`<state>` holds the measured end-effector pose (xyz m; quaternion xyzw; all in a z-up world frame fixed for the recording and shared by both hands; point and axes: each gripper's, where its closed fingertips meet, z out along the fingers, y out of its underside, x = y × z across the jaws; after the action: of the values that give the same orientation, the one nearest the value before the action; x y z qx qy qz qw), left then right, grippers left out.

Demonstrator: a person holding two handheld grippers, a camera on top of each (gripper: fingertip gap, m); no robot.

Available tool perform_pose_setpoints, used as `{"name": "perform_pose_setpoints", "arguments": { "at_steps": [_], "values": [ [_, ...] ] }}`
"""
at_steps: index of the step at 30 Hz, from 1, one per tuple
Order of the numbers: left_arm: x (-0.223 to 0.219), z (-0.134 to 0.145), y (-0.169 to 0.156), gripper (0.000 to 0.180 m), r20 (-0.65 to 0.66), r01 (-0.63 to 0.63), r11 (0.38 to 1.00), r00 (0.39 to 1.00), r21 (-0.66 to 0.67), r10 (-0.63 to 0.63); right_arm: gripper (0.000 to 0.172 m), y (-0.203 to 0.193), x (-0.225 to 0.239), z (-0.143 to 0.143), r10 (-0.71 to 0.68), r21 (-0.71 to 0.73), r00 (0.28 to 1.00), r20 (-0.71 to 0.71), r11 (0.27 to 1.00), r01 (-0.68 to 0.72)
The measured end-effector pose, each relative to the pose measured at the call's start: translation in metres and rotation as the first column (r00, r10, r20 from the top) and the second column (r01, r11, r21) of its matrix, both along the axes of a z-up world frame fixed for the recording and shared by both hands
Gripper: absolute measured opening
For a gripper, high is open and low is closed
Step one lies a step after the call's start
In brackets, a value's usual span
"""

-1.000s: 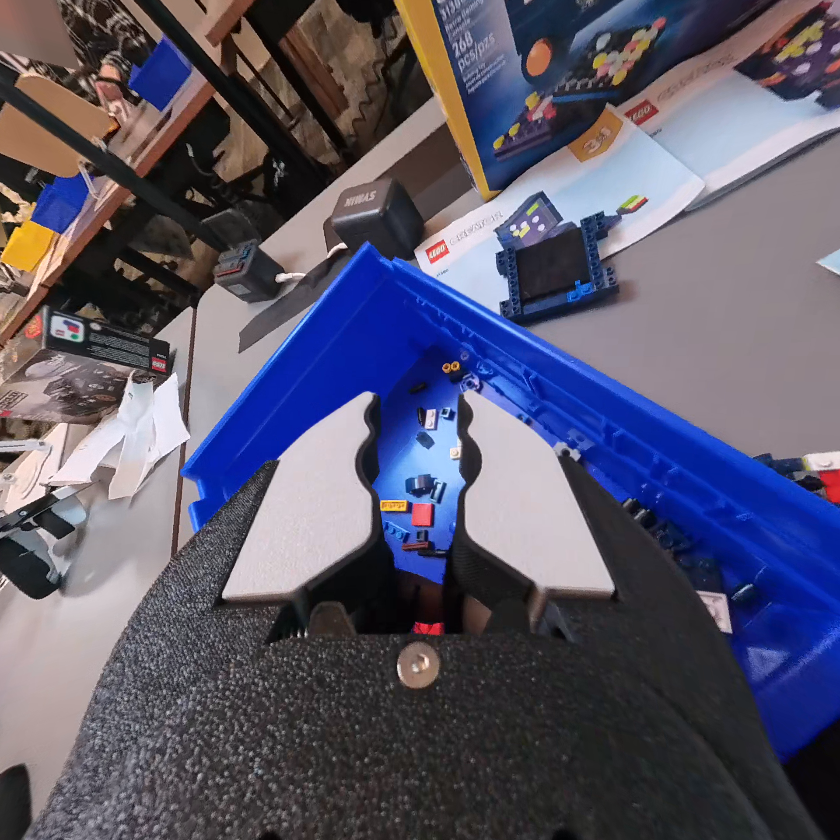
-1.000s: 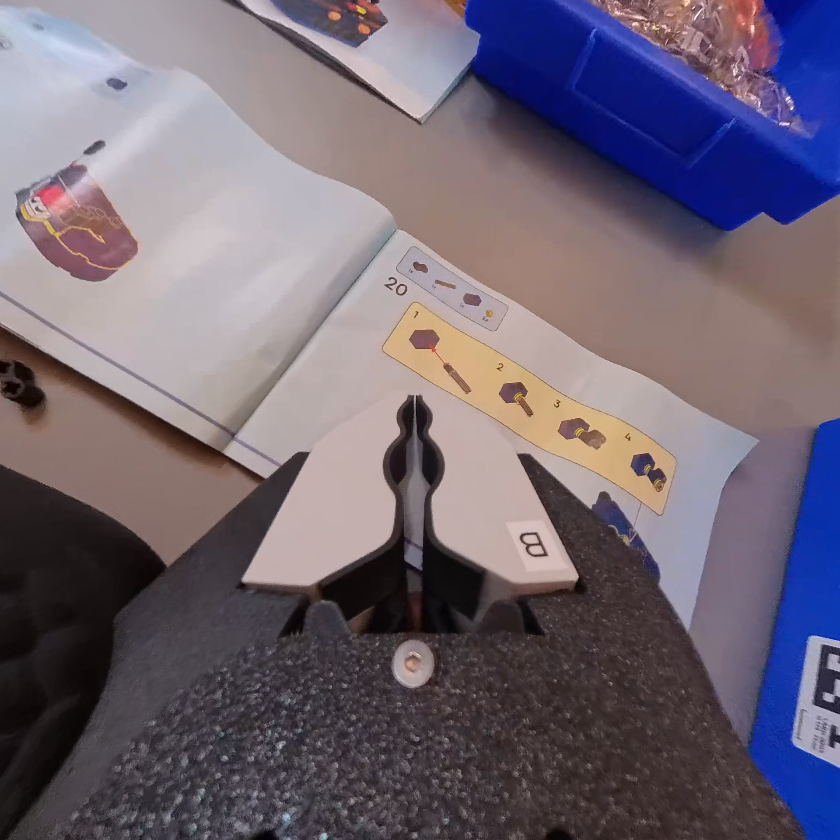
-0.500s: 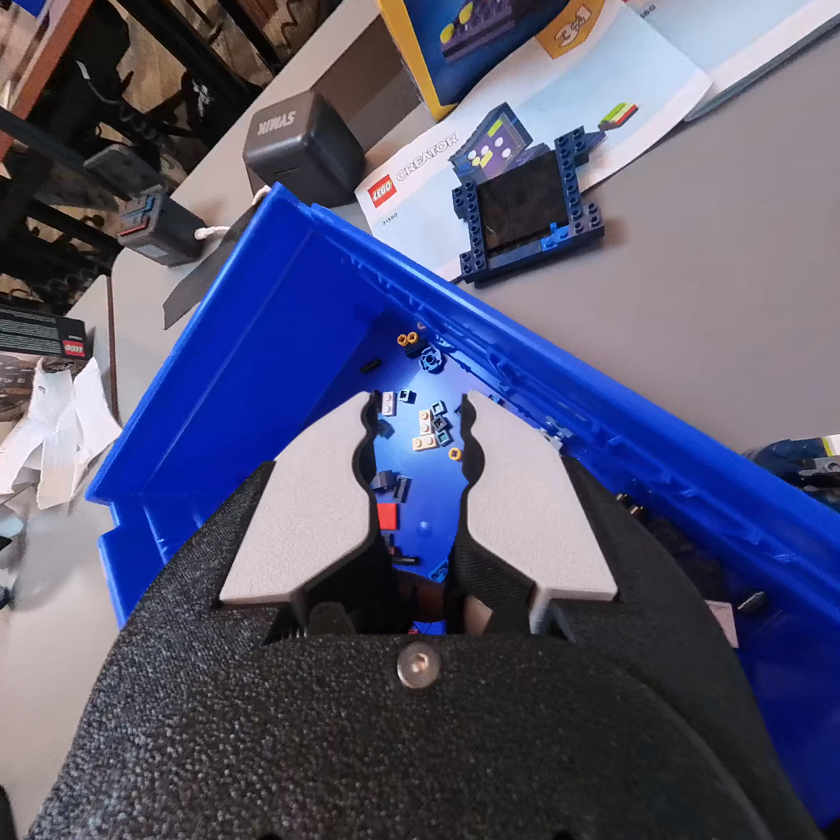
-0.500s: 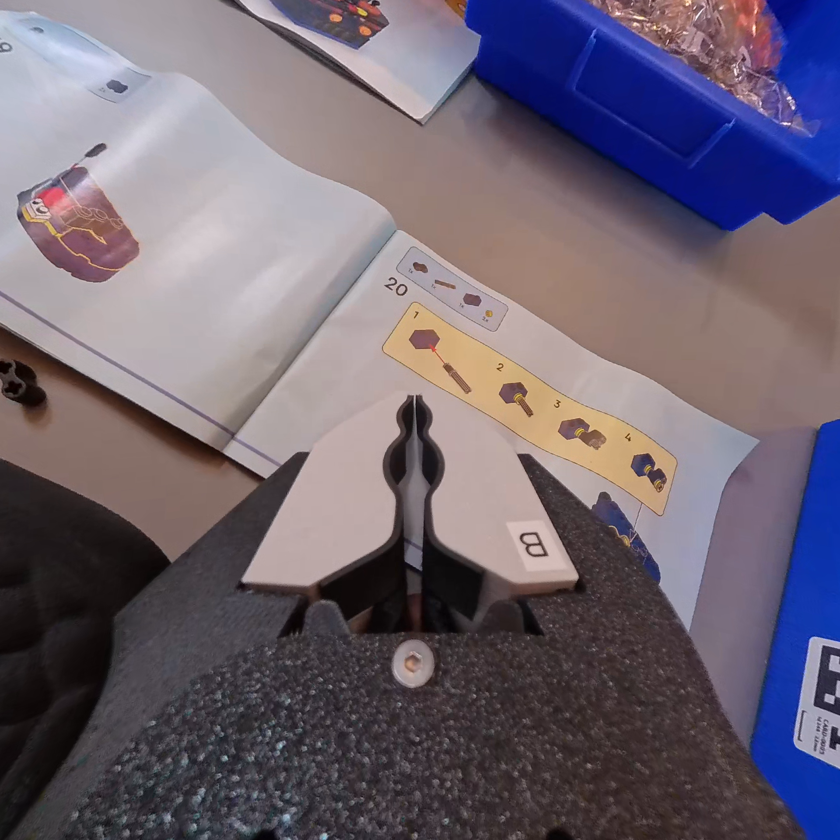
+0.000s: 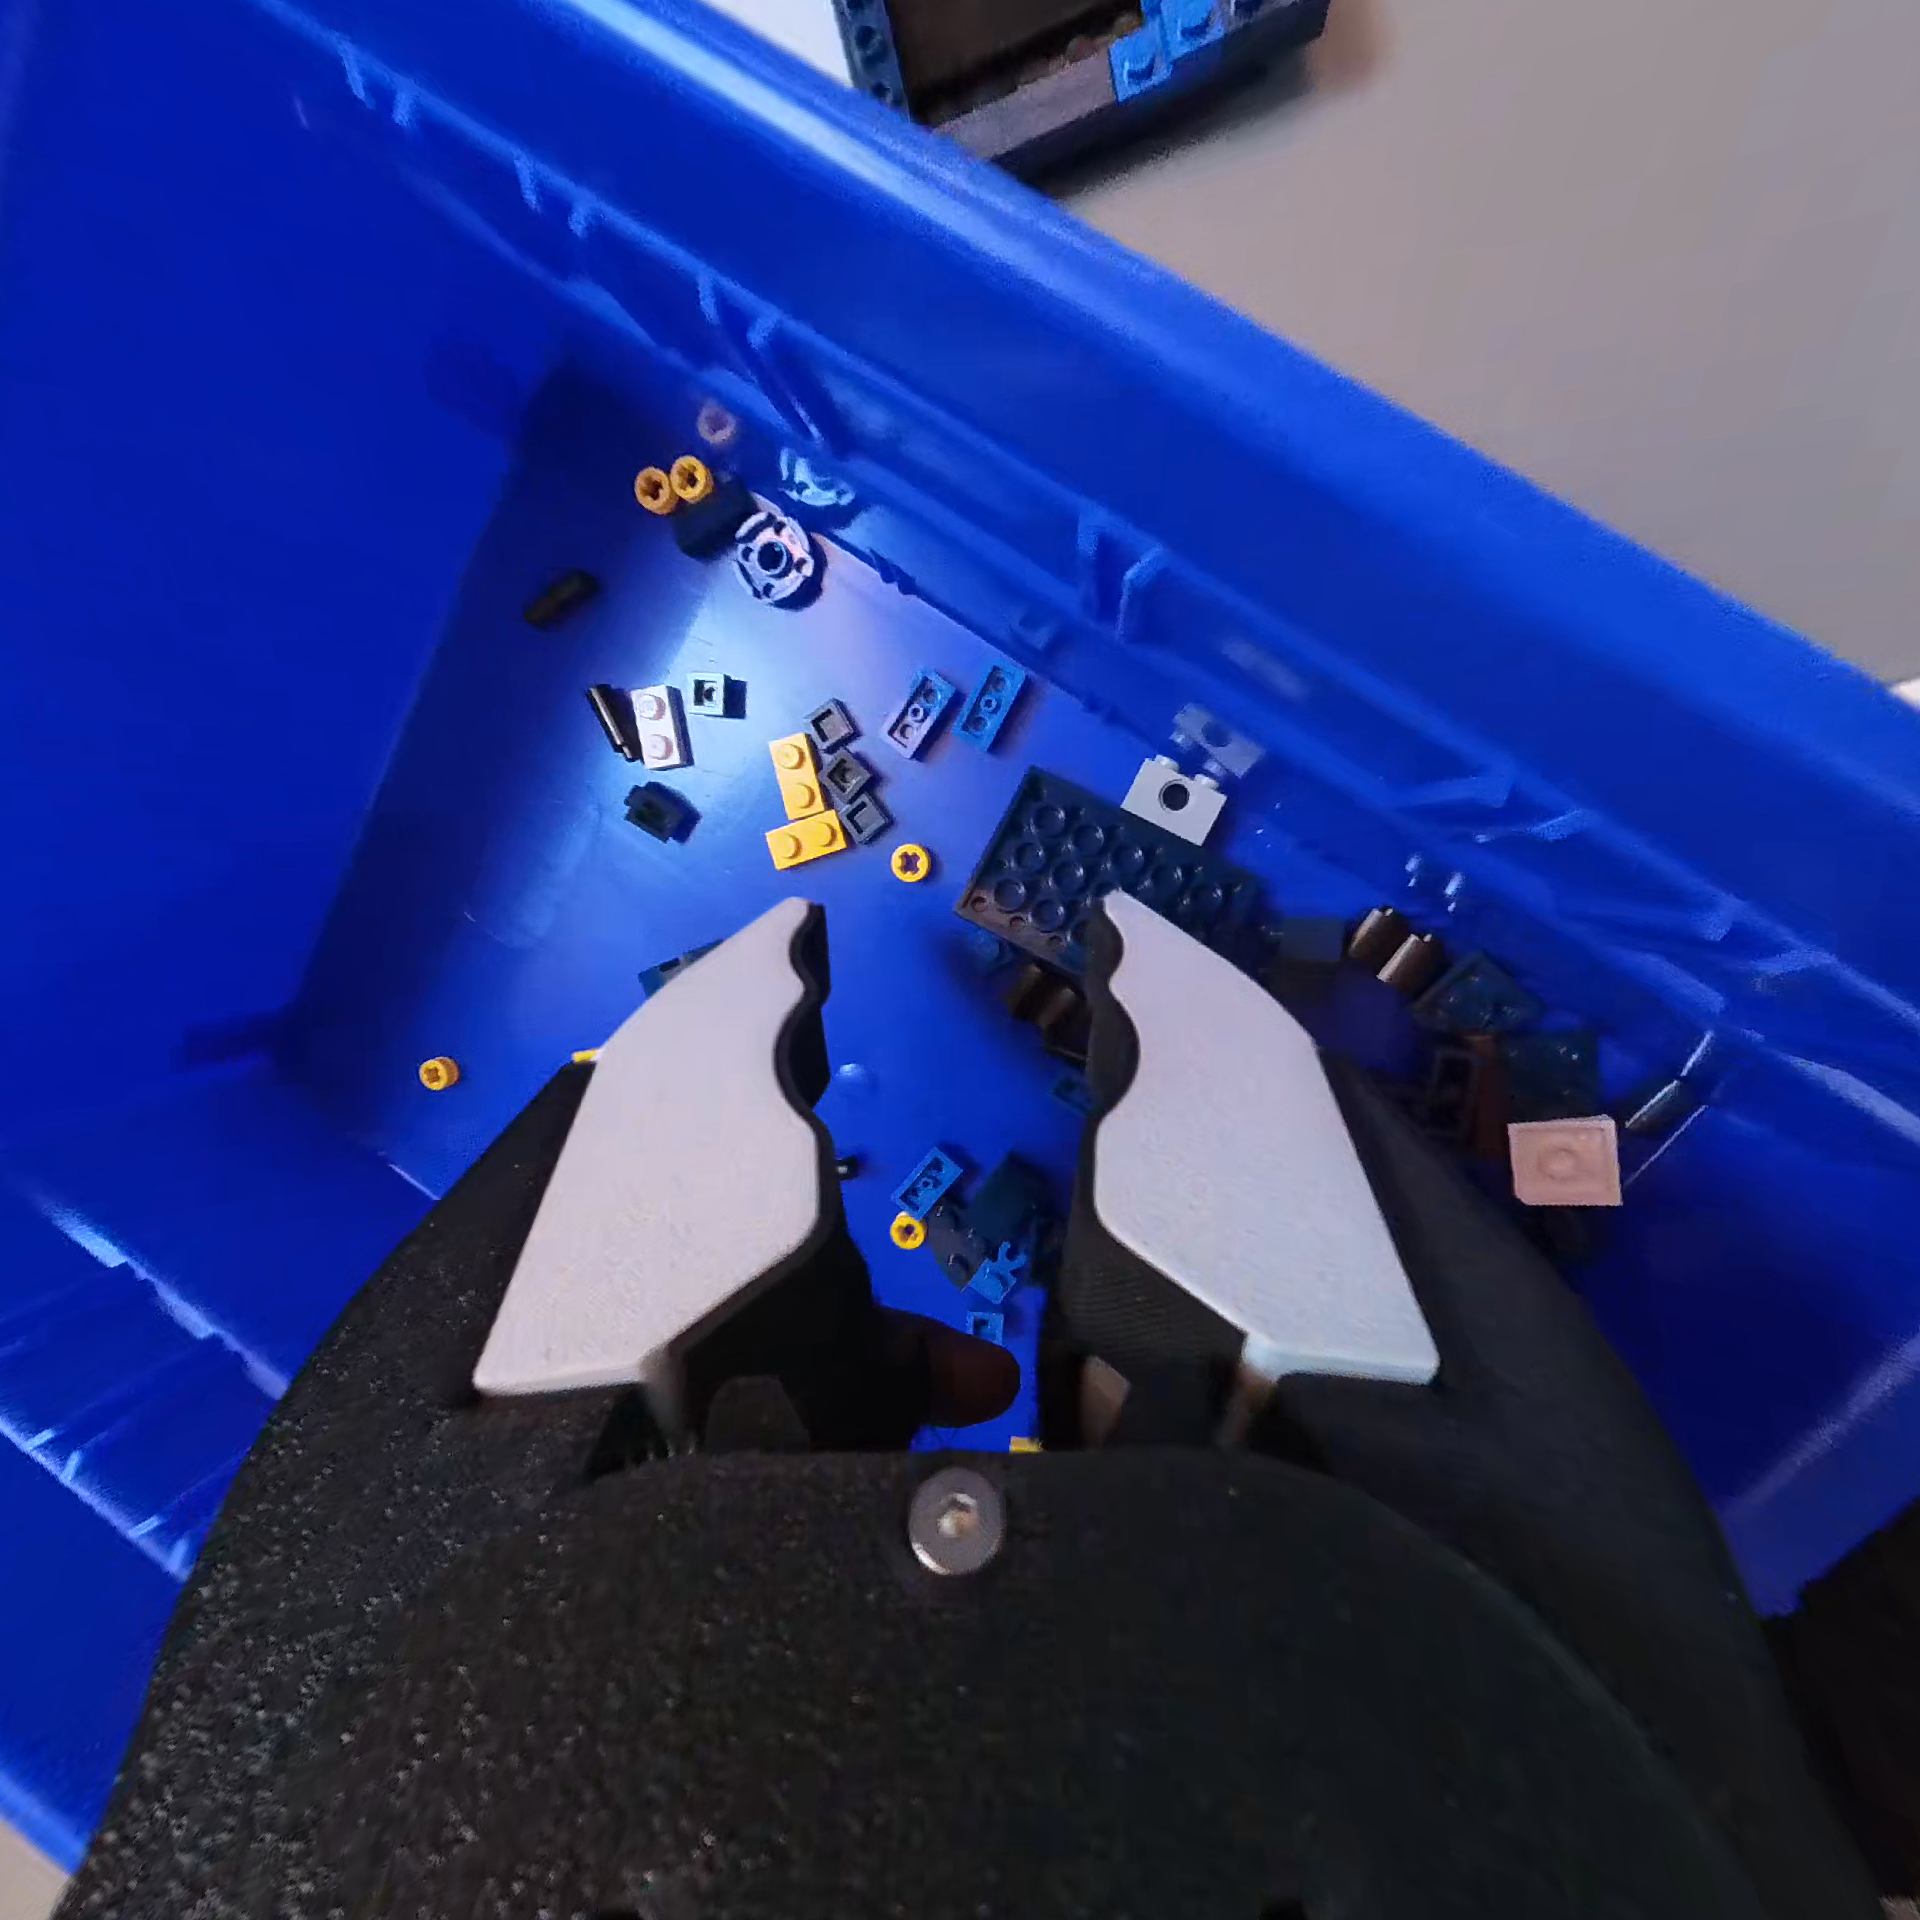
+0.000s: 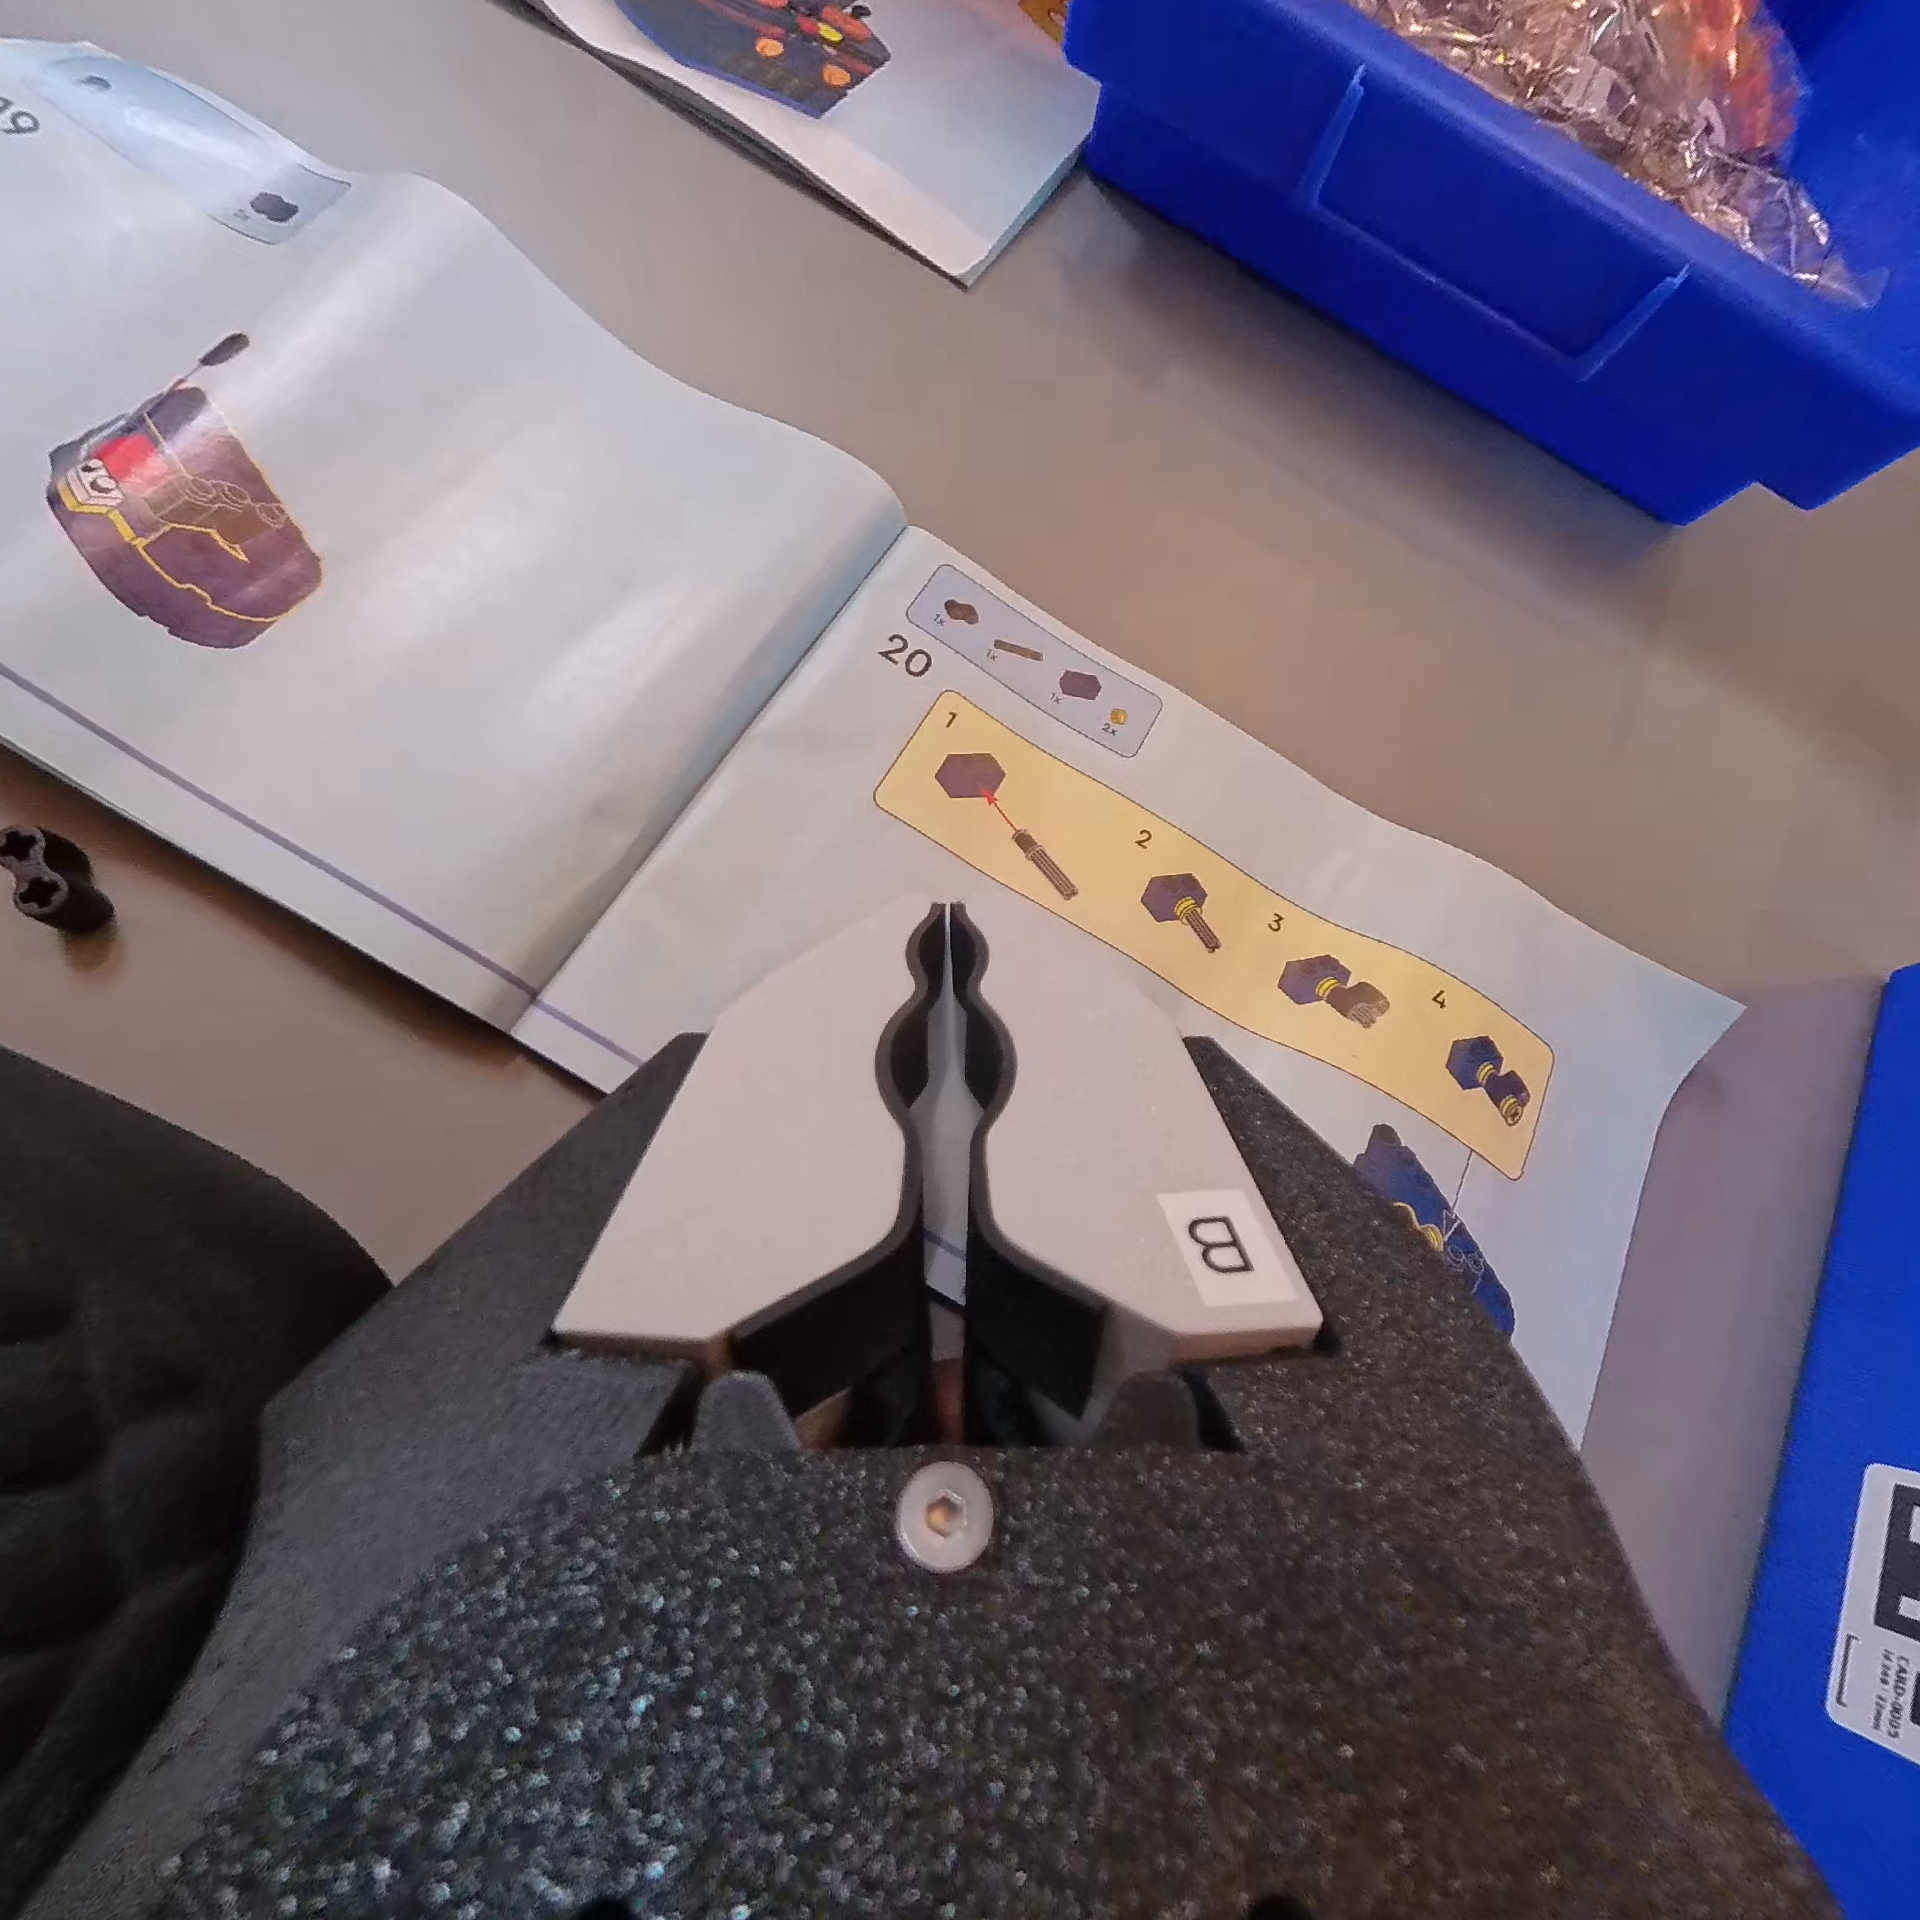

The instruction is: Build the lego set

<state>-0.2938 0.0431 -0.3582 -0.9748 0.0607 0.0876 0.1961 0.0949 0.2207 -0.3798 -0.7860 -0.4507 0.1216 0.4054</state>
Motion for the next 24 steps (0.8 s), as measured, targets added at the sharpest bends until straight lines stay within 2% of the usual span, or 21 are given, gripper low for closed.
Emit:
{"name": "perform_pose_setpoints", "arguments": {
  "at_steps": [6,11,14,19,24],
  "values": [
    [-0.002,0.004,0.0,0.045,-0.013,-0.017,0.999,1.0,0.041,0.018,0.001,0.0,0.0,0.0,0.0,0.001,1.0,0.001,1.0,0.0],
    [-0.013,0.048,0.006,0.042,-0.075,-0.079,0.96,0.992,0.268,0.102,0.001,0.0,0.0,0.0,0.002,-0.002,1.0,-0.001,1.0,-0.002],
    [-0.022,0.077,-0.006,0.034,-0.144,-0.103,0.928,0.976,0.359,0.164,0.001,0.0,0.0,0.0,0.002,-0.005,1.0,-0.004,1.0,-0.002],
    [-0.02,0.089,-0.039,0.026,-0.183,-0.077,0.953,0.974,0.292,0.135,0.001,0.0,0.0,0.0,0.002,-0.023,1.0,-0.017,1.0,-0.002],
    [-0.004,0.084,-0.056,0.025,-0.11,-0.013,0.971,0.993,0.24,0.041,0.001,0.0,0.0,0.0,0.006,-0.019,1.0,-0.014,1.0,-0.006]
  ]
}}
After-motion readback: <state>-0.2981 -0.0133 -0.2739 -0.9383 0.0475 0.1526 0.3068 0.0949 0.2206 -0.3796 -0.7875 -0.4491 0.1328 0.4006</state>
